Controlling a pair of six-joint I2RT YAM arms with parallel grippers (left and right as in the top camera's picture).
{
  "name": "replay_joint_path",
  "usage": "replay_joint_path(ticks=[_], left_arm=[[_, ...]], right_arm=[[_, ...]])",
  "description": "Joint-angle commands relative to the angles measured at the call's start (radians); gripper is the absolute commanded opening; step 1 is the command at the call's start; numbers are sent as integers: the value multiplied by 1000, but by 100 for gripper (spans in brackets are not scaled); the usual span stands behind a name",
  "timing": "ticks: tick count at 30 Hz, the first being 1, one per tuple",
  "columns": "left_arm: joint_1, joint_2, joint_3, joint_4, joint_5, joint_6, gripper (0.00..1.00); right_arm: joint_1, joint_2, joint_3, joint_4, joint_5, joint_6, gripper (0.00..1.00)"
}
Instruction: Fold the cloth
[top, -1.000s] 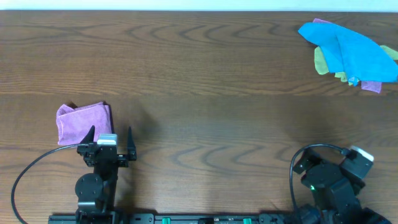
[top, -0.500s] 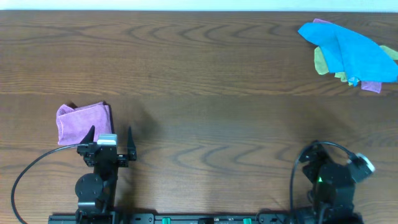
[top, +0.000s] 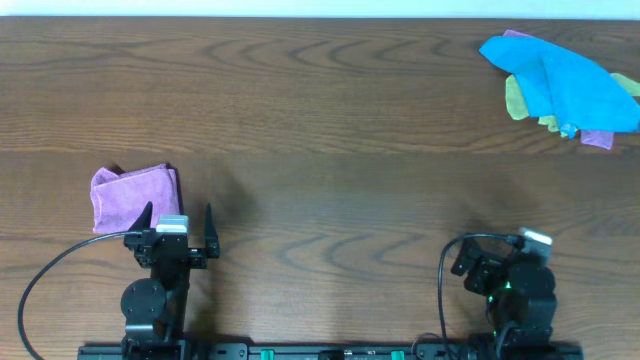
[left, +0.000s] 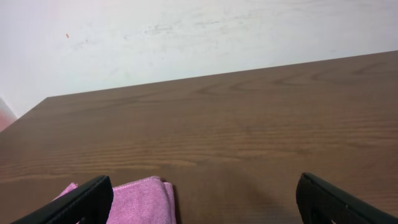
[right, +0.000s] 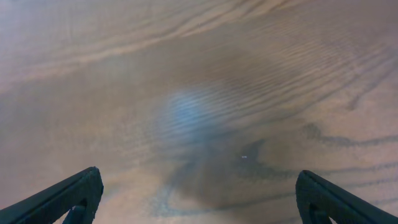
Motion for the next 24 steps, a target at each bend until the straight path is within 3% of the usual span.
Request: replay_joint_path(ticks=[1, 15, 24], left_arm=[[-4, -8, -36, -17, -25, 14, 95], [-4, -8, -36, -17, -25, 14, 95], [-4, -8, -36, -18, -25, 14, 95]], right_arm=[[-18, -24, -20, 9, -50, -167, 99], [-22, -154, -99, -6, -76, -310, 99], [-22, -154, -99, -9, -76, -320, 99]])
